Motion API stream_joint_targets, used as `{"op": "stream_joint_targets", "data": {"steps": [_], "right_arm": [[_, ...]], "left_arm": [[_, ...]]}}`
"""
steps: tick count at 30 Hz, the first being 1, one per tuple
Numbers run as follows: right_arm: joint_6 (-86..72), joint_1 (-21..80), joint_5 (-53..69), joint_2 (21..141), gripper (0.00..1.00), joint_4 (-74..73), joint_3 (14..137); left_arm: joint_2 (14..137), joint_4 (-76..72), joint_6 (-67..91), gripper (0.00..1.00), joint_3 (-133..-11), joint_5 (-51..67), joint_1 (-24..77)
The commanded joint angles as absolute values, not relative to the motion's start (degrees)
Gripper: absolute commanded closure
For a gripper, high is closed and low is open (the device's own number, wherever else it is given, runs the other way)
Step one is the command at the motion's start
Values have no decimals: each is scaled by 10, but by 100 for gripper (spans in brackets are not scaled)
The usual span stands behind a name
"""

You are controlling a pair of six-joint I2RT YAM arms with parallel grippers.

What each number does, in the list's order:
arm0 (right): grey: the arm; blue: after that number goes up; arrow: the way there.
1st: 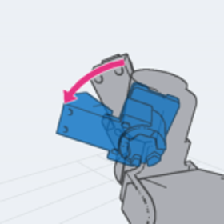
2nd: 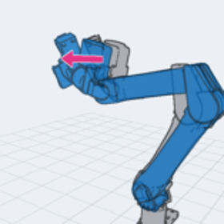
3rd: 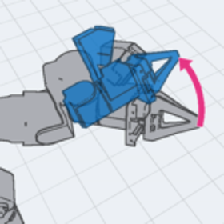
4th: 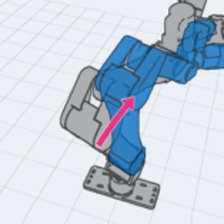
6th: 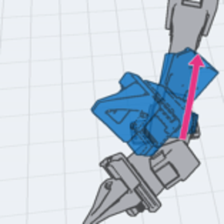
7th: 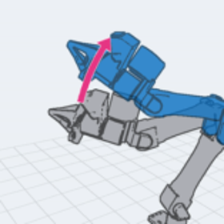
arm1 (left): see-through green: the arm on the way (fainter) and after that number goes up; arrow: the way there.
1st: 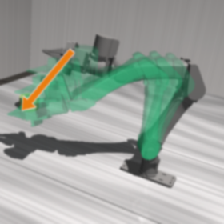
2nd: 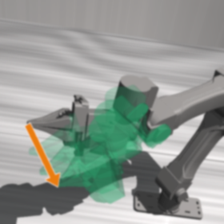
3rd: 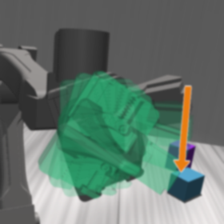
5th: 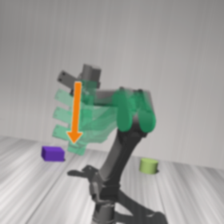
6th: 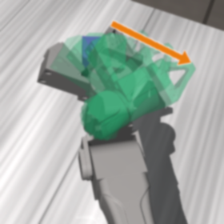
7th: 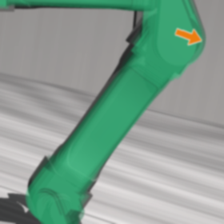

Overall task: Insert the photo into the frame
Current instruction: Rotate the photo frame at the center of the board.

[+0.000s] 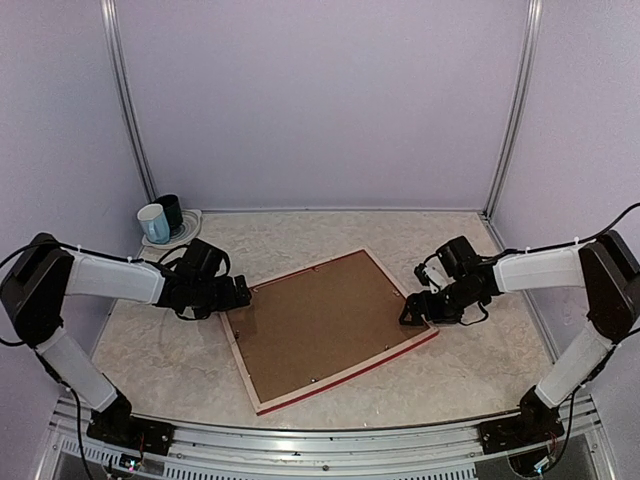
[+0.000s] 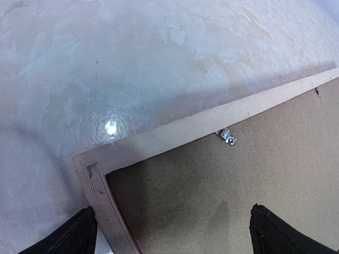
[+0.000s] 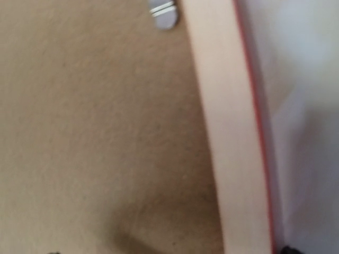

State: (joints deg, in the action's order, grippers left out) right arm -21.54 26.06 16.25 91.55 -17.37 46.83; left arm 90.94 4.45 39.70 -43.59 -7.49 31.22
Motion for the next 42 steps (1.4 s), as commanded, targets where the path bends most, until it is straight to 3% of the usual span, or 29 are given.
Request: {"op": "stream_joint_targets", "data": {"steps": [1,7,13,24,31,42], "right_arm": [[-254,295,179,870,11,-178,438],[-278,303,138,825,11,-205,425],[-274,283,108,821,8,-224,449],[-235,252,123,934,8,-201,536],[-239,252,151,958,14,-175,536],[-257,264,208,899,27,-148,463]], "left_arm": [[958,39,388,1,-464,-29,301],[993,44,396,1,-494,-28,291],[925,52,417,1,-448,-44,291],[787,30,471,1,-320,-4,316],[811,-17,489,1,-303,-4,354],[899,-33,455,1,-370,11,328]]}}
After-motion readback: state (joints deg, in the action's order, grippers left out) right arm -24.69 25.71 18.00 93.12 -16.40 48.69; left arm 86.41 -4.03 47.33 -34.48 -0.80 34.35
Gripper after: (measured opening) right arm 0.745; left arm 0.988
